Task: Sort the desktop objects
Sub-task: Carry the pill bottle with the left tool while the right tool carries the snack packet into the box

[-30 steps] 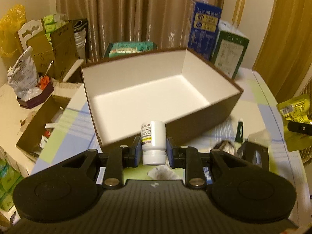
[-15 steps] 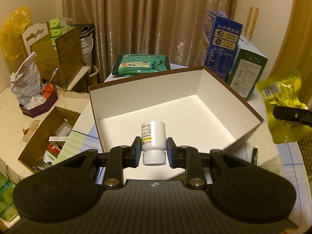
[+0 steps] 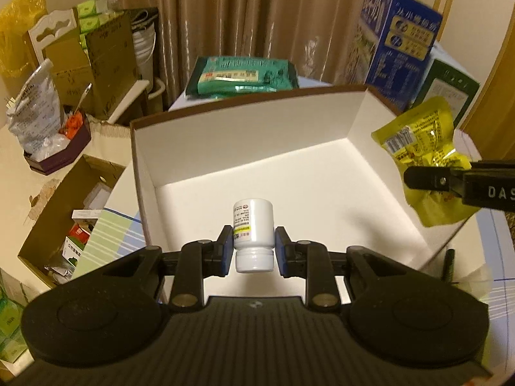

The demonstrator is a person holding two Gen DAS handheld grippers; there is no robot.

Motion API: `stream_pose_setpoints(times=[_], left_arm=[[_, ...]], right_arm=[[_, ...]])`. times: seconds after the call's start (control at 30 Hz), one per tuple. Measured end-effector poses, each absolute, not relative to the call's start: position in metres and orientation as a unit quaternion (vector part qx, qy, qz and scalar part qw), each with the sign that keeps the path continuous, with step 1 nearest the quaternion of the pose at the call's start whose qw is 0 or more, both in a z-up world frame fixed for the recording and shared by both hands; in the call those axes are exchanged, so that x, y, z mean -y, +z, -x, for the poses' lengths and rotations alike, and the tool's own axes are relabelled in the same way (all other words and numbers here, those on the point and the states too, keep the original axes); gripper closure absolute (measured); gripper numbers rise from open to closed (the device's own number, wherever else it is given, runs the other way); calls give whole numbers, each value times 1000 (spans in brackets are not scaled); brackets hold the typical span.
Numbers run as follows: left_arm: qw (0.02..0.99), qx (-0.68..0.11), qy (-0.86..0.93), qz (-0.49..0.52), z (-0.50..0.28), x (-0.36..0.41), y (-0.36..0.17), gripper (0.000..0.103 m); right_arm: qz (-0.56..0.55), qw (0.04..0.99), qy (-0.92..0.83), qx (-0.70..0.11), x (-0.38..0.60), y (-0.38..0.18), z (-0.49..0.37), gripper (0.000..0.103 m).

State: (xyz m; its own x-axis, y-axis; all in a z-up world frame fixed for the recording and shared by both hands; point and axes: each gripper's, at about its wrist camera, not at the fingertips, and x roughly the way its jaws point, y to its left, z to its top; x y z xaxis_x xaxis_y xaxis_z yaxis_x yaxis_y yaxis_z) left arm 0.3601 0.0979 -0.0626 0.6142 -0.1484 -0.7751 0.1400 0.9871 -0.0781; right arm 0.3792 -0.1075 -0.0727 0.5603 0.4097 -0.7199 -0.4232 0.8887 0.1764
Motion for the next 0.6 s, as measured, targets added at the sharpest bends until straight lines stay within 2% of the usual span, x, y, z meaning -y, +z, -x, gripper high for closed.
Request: stream_pose_setpoints(times=[0.6], left_arm=[[858, -507, -71, -42, -394, -83, -107, 81]], right_arm=[[47, 867, 177, -464, 131, -110, -410, 84]])
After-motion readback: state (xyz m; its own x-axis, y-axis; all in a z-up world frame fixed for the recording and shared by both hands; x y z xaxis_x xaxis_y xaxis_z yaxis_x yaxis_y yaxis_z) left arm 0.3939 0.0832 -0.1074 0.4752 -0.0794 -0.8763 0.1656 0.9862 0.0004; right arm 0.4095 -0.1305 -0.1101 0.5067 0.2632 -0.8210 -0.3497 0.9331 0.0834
